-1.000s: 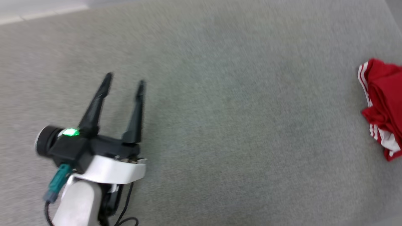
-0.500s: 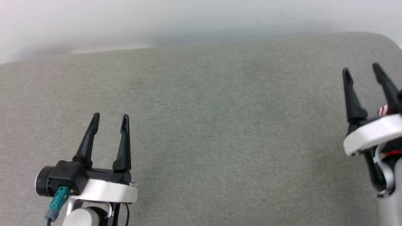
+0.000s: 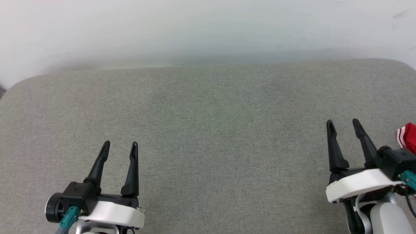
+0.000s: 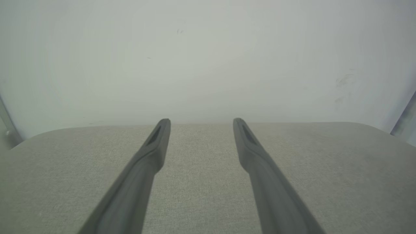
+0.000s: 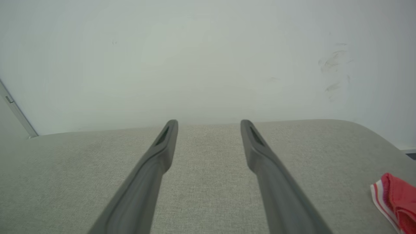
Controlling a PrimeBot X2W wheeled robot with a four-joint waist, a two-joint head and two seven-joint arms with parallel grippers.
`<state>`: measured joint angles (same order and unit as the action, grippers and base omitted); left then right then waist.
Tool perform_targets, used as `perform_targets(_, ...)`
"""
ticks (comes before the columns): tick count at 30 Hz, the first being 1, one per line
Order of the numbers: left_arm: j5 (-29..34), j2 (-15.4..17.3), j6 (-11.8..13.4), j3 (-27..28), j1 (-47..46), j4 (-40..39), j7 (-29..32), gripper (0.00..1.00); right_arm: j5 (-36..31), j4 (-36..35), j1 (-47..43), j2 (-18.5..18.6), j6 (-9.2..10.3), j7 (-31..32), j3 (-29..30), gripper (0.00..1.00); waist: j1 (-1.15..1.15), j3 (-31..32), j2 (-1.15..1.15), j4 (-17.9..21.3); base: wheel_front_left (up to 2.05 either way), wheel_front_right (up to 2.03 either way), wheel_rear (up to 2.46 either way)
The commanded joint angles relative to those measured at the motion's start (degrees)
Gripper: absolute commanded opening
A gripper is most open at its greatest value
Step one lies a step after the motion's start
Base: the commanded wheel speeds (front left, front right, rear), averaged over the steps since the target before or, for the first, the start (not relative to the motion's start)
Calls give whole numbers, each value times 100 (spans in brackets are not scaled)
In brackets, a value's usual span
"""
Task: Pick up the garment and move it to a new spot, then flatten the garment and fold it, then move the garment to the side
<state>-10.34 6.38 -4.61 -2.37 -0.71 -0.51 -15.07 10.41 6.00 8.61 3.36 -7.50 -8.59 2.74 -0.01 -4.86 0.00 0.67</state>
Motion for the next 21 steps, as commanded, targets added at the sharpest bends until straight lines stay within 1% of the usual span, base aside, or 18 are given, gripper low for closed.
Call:
perform_targets(1,-61,-63,-56,58,67,29,-11,100,-60,54,-76,-36,2,-63,-29,100,1,24,0,11,0,0,0)
perform_targets(8,-80,-150,-177,211,107,16,-12,100,-90,162,-37,-60,2,-131,-69,100,1,75,0,19,0,0,0)
perform_targets(14,-71,-214,-217,276,135,22,-12,100,-64,188,-43,-60,2,-144,-104,100,1,103,0,17,0,0,0)
perform_targets(21,-32,-253,-249,299,164,91,-12,100,-182,193,-52,-59,2,-147,-224,100,1,122,0,34,0,0,0)
